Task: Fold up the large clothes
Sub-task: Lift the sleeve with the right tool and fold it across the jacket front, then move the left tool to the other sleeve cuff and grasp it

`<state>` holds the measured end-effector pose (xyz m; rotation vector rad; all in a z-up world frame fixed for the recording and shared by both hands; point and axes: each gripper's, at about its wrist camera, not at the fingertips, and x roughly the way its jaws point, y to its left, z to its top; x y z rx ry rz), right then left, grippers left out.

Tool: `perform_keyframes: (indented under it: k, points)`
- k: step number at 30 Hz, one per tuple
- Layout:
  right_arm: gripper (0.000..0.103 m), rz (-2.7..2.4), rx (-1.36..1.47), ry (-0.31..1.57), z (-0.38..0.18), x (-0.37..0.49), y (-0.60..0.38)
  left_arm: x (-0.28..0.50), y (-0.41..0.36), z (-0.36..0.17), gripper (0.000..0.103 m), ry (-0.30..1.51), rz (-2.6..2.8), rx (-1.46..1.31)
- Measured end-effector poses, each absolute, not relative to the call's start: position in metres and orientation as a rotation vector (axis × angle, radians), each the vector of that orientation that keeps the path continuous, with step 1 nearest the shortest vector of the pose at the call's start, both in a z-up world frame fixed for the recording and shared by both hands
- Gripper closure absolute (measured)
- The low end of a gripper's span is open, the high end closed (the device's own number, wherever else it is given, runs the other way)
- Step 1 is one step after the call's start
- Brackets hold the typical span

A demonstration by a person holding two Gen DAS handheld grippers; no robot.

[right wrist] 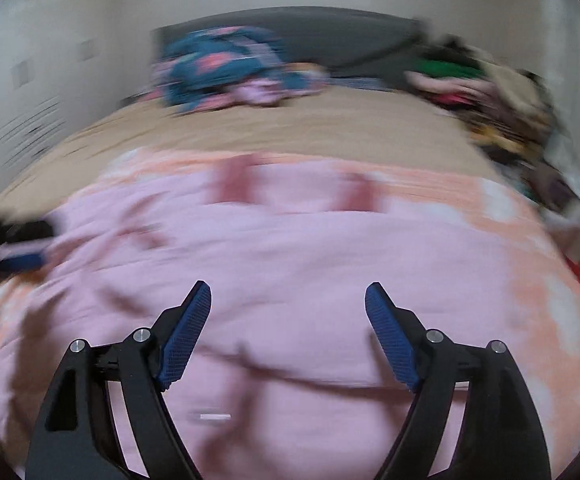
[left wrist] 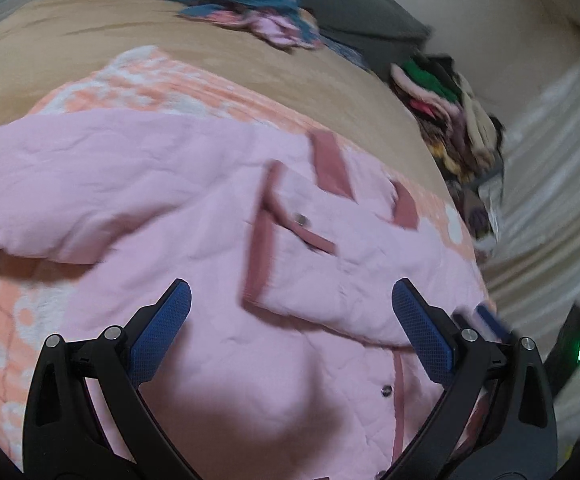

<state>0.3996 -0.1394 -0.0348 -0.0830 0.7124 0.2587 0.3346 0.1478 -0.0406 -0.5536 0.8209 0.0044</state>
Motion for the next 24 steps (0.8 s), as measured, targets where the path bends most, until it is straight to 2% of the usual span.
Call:
perform_keyframes:
  k: [4, 9, 14, 20, 24]
  points:
    - [0.024, 0.147, -0.020, 0.824, -0.051, 0.421, -0.188, 0.345, 0.110, -0.044, 0.009, 0.840, -0.060, -0.434]
    - [0.024, 0.154, -0.016, 0.957, -0.090, 0.429, -0.197, 0.358, 0.087, -0.061, 0.009, 0.883, -0.084, -0.362]
    - [0.023, 0.138, -0.067, 0.963, -0.107, 0.425, -0.190, 0.363, 0.087, -0.083, 0.009, 0.943, -0.047, -0.348]
    - [0.023, 0.191, -0.020, 0.944, -0.086, 0.418, -0.189, 0.350, 0.096, -0.077, 0.009, 0.953, -0.003, -0.351]
    - [0.016, 0.258, 0.025, 0.880, -0.059, 0.401, -0.177, 0.336, 0.111, -0.068, 0.009, 0.944, 0.055, -0.370]
